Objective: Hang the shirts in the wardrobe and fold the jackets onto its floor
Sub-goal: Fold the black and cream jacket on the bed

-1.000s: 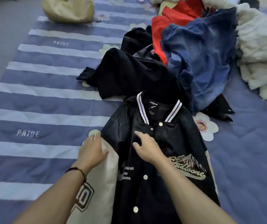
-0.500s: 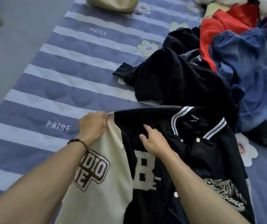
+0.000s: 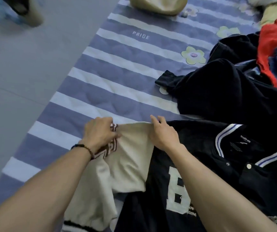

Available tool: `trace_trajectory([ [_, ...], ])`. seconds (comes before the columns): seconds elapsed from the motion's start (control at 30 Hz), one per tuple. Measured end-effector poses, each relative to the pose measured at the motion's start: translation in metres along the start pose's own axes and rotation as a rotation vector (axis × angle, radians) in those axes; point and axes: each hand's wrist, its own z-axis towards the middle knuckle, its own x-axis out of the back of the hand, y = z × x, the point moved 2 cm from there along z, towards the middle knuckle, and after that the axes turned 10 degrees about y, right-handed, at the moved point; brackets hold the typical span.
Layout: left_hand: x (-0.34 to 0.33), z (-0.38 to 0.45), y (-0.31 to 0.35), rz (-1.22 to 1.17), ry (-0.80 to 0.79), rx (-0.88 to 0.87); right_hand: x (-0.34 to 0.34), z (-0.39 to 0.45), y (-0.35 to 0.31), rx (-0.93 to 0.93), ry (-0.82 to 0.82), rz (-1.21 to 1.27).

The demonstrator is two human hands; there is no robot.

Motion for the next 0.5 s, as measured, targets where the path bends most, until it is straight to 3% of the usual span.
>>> trace_trajectory([
  [0.17,0.008,0.042,0.018,0.155,0.205,-0.147,-0.008,0.035,0.009,-0.227,0.213,0.240],
  [0.27,-0.025,0.034,0.027,0.251,0.104,-0.208,-0.020,0.026,0.019,-0.281,0.029,0.567],
  [0.33,-0.045,0.020,0.040,0.196,0.007,-0.273,-0.023,0.005,0.026,-0.275,-0.036,0.742],
  [0.4,-0.058,0.001,0.072,0.091,-0.028,-0.376,-0.013,-0.021,0.047,-0.270,0.090,0.754],
  [0.5,-0.067,-0.026,0.131,-0.092,0.001,-0.465,0.012,-0.063,0.091,-0.352,0.430,0.687],
])
